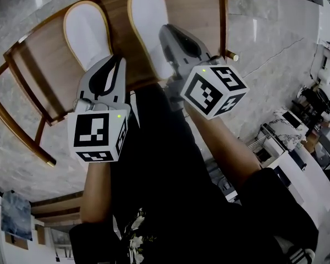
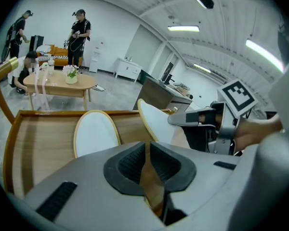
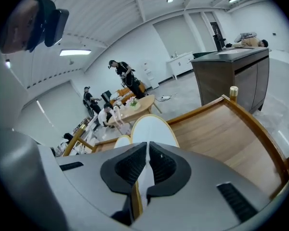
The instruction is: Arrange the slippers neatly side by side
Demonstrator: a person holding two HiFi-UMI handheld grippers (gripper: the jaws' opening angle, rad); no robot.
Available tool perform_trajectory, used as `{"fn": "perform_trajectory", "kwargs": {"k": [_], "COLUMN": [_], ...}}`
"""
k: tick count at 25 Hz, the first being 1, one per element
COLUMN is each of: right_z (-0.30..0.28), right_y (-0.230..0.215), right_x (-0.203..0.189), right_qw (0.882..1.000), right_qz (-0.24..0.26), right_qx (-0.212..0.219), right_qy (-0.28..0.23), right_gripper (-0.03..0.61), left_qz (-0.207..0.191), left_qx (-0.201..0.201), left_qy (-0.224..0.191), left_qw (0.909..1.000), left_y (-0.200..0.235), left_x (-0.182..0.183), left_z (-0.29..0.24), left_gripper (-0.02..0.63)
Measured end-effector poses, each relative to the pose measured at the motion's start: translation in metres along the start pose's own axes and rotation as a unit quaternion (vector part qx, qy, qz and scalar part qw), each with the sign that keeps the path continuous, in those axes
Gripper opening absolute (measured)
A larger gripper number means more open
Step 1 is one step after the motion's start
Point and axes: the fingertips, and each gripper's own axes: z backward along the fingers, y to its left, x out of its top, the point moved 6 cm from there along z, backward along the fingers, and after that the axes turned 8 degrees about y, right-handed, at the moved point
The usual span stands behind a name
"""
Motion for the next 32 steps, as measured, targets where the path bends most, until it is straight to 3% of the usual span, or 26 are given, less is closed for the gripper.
{"fn": "perform_trajectory", "kwargs": {"k": [11, 21, 32], "right_z": [-0.015, -0.033, -0.059], "right_y": [0.02, 0.019, 0.028], "right_x": [-0.011, -0.022, -0.035], "right_qw": [0.998, 0.997, 0.998], "right_qz": [-0.04, -0.066, -0.056], "right_qx": [-0.032, -0.046, -0.043], "right_qy": [-0.034, -0.023, -0.006], "right_gripper": [0.012, 0.012, 0.012], "left_qz": [0.027, 0.047, 0.059], "left_qx": [0.044, 0.064, 0.073], "left_qy": [0.016, 0.01, 0.014], "left_qw": [0.9986, 0.9968, 0.9955], "left_y": [0.02, 0.029, 0.036], "left_x": [-0.017, -0.025, -0.041], "left_z": [0.014, 0.025, 0.03], "left_gripper": [0.026, 0.026, 0.025]}}
